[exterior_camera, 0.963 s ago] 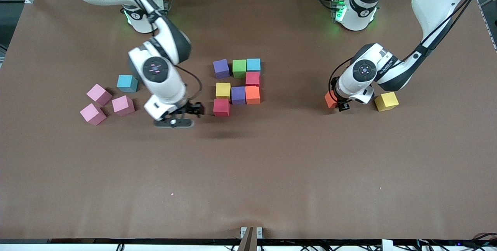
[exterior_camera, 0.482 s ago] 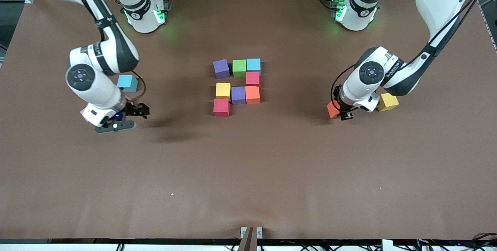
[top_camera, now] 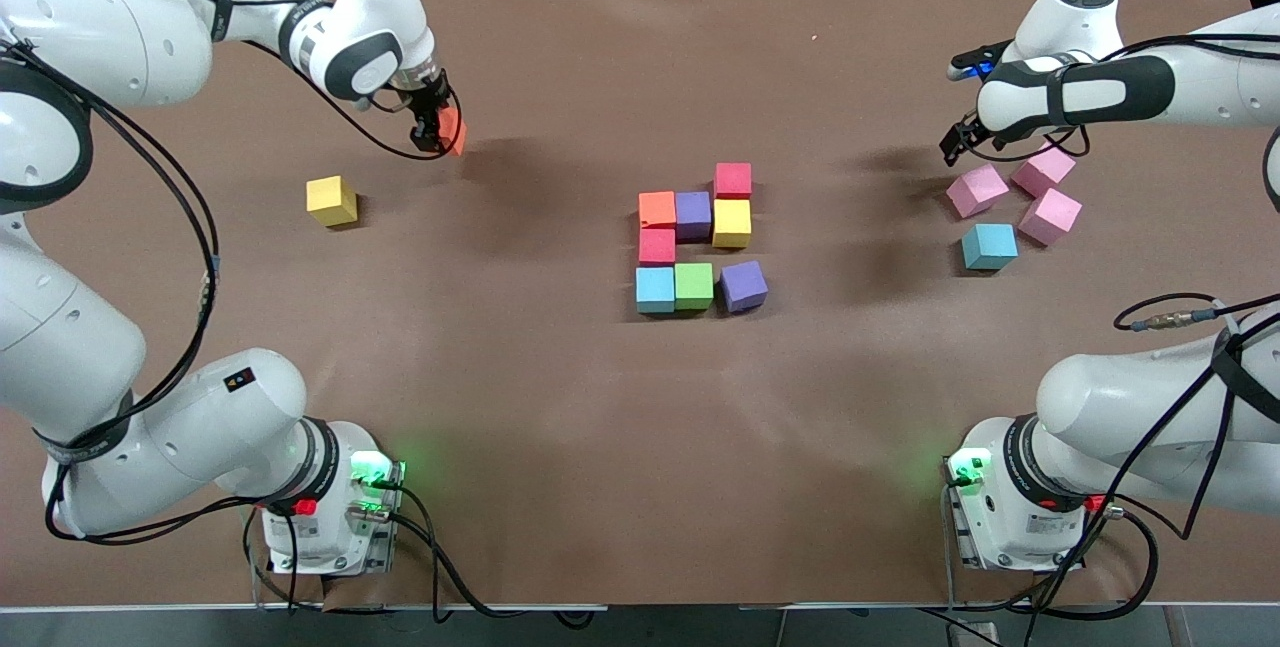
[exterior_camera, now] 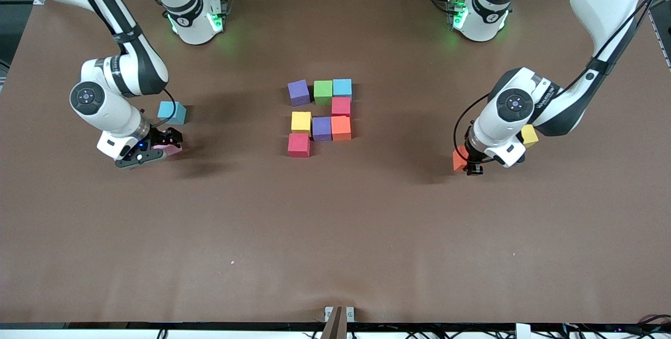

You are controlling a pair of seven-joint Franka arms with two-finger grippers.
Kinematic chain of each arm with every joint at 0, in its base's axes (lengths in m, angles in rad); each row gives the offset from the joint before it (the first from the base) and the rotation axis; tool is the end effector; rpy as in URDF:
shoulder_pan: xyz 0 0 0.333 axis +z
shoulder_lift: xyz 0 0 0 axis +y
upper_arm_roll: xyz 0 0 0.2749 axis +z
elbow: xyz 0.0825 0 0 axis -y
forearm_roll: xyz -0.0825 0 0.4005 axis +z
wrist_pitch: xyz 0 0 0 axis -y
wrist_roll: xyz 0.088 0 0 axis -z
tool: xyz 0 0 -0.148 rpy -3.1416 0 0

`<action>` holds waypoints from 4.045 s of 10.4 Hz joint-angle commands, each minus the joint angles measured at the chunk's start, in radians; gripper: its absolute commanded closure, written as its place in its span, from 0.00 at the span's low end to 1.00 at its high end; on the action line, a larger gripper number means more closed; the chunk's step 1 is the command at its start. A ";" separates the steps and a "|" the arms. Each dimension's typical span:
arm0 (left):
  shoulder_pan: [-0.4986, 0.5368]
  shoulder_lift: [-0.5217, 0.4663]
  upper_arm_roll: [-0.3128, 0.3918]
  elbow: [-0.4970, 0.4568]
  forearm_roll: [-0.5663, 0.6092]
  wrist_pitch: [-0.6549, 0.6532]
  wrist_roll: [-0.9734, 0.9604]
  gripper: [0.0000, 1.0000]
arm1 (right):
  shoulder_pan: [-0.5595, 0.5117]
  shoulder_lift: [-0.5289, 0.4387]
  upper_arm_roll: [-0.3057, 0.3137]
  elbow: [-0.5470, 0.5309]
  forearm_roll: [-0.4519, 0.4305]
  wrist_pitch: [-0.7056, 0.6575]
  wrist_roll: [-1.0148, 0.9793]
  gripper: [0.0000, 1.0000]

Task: Form number 2 with 11 blocks
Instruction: 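Grasp light pink with the right gripper while the left gripper lifts orange, then place light pink on the shape with the right gripper while the left gripper carries orange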

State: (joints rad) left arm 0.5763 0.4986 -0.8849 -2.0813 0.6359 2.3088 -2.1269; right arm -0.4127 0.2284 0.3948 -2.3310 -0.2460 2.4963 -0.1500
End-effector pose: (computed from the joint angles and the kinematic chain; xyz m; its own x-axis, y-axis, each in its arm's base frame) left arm 0.5504 -0.1700 0.1725 0.1462 0.9864 0.0751 0.9890 -0.1475 0.0108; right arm 0.5140 -0.0024 0.1490 0.9470 0.3174 -0.0498 0.3196 -0.9465 0.0454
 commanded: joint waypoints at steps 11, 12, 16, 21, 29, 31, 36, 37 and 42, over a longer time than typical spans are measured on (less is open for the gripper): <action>0.069 -0.011 0.043 0.214 -0.027 -0.161 0.778 0.60 | -0.081 0.032 0.010 -0.137 0.007 0.179 -0.157 0.52; 0.073 -0.014 0.043 0.214 -0.041 -0.163 0.824 0.60 | -0.080 0.032 0.012 -0.128 0.007 0.180 -0.157 0.69; -0.071 -0.064 0.208 0.214 -0.184 -0.164 1.072 0.60 | -0.066 0.015 0.122 0.069 0.019 0.040 -0.100 0.81; -0.428 -0.152 0.550 0.214 -0.406 -0.164 1.358 0.60 | 0.211 0.118 0.136 0.387 0.019 -0.197 0.341 0.82; -0.727 -0.114 0.735 0.269 -0.493 -0.163 1.547 0.60 | 0.631 0.374 -0.034 0.657 0.013 -0.186 0.940 0.82; -0.746 -0.027 0.704 0.378 -0.560 -0.163 1.491 0.60 | 0.704 0.429 -0.077 0.717 0.010 -0.188 1.045 0.82; -0.828 0.089 0.704 0.507 -0.584 -0.163 1.189 0.60 | 0.738 0.453 -0.082 0.687 -0.042 -0.171 1.069 0.80; -0.845 0.097 0.704 0.507 -0.581 -0.163 1.117 0.60 | 0.738 0.457 -0.082 0.668 -0.083 -0.156 1.069 0.80; -0.900 0.170 0.704 0.592 -0.584 -0.154 0.755 0.60 | 0.755 0.474 -0.079 0.636 -0.091 -0.099 1.106 0.80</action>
State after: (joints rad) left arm -0.3090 0.6282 -0.1875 -1.5576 0.0725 2.1626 -1.2687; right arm 0.3225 0.7013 0.3220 -1.6888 -0.3177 2.3843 0.9139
